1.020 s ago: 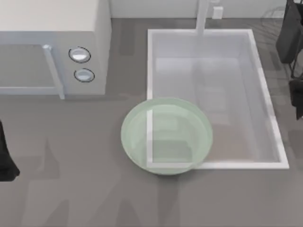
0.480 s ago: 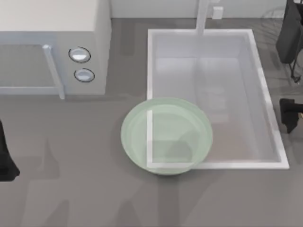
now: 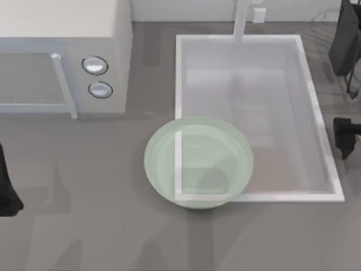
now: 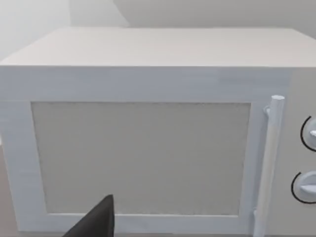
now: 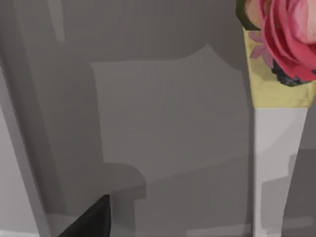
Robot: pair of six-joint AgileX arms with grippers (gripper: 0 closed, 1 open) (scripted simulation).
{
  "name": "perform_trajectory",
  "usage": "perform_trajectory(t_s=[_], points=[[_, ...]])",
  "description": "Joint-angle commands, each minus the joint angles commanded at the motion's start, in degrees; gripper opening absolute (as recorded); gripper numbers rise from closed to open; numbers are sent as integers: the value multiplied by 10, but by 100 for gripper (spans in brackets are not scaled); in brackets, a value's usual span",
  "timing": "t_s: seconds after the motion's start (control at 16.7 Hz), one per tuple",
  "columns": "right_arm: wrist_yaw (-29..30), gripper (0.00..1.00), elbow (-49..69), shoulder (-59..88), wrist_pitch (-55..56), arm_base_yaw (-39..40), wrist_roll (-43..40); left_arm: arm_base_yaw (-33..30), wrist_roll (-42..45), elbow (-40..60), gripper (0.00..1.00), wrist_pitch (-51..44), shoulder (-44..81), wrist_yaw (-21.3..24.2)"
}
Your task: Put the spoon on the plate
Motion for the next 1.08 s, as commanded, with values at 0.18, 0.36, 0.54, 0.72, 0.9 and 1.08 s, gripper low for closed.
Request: perform_trajectory(t_s=[0.18,0.36,0.54,0.72,0.9,1.08], points=[[0,32,0,0,0,0,0,0,0,0,100,0,0,0],[0,10,0,0,0,0,0,0,0,0,100,0,0,0],[0,0,0,0,0,0,0,0,0,0,100,0,0,0],[0,0,0,0,0,0,0,0,0,0,100,0,0,0],[0,0,0,0,0,0,0,0,0,0,100,0,0,0],[5,0,20,-32,-24,-1,-1,0,0,0,100,0,0,0]])
